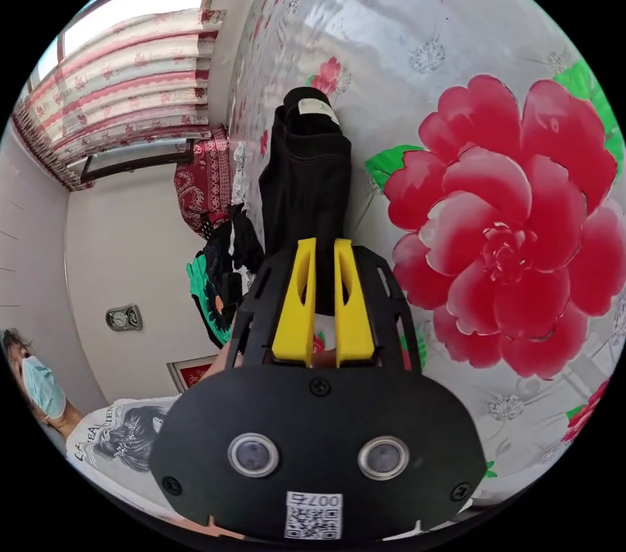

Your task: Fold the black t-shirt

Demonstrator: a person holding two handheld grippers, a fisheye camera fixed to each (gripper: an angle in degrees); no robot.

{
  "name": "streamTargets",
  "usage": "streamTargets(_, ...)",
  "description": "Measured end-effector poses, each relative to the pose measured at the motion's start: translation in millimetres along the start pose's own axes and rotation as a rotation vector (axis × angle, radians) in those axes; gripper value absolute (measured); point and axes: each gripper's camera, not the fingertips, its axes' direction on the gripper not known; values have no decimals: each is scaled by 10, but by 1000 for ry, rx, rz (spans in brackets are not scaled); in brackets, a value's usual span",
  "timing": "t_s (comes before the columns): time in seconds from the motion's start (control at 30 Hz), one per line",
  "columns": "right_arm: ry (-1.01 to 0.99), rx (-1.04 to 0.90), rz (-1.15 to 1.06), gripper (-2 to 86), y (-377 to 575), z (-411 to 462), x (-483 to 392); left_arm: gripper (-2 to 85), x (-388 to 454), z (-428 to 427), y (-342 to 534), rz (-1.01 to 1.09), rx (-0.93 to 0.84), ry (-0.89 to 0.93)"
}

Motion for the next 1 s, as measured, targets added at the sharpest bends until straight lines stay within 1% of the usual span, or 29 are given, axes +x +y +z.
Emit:
streamTargets(0.13, -10, -9, -18, 26, 398, -537, -181, 64, 318, -111, 324, 92, 17, 72)
streamTargets(0.2, -7, -3, -15, 22, 615, -749, -237, 63, 452, -111, 466, 108, 22, 110)
streamTargets(0.33, -65, 35, 45, 15, 1014, -1275, -224, 61, 781, 47, 670, 92, 27, 235)
streamTargets(0.4, -101, 54, 44, 13, 1101, -1549, -236, 60, 1021, 169, 685, 126, 21, 251)
streamTargets(0.5, -126, 88, -23, 11, 1159, -2099, -377, 59, 1551, 435, 639, 188, 13, 275)
streamTargets(0.57, -134, 134, -115, 10, 1209, -2652, -566, 58, 1996, 622, 608, 262, 17, 287)
streamTargets(0.6, -136, 149, -142, 10, 1230, -2806, -616, 58, 2335, 761, 602, 322, 23, 293)
streamTargets(0.63, -141, 183, -192, 10, 1289, -3137, -712, 58, 2697, 920, 613, 387, 24, 298)
streamTargets(0.67, -138, 222, -241, 10, 1371, -3474, -798, 58, 2883, 1009, 626, 419, 25, 299)
streamTargets(0.73, -114, 288, -307, 10, 1537, -3985, -899, 59, 3615, 1434, 721, 540, 12, 289)
streamTargets(0.77, -89, 336, -336, 10, 1672, -4320, -936, 59, 3789, 1561, 752, 565, 3, 284)
streamTargets(0.83, -48, 411, -372, 11, 1902, -4789, -945, 60, 4419, 2145, 904, 644, -50, 259)
streamTargets(0.87, -13, 457, -390, 12, 2055, -5069, -910, 60, 4554, 2307, 949, 656, -66, 250)
streamTargets(0.9, 7, 478, -388, 13, 2126, -5204, -868, 62, 4789, 2649, 1049, 677, -95, 231)
streamTargets(0.93, 44, 513, -352, 14, 2237, -5433, -733, 65, 4976, 3024, 1163, 702, -132, 204)
streamTargets(0.97, 94, 543, -285, 16, 2320, -5613, -538, 66, 5048, 3225, 1225, 715, -157, 183)
streamTargets(1.0, 128, 553, -246, 17, 2350, -5680, -422, 71, 5134, 3644, 1351, 725, -234, 124)
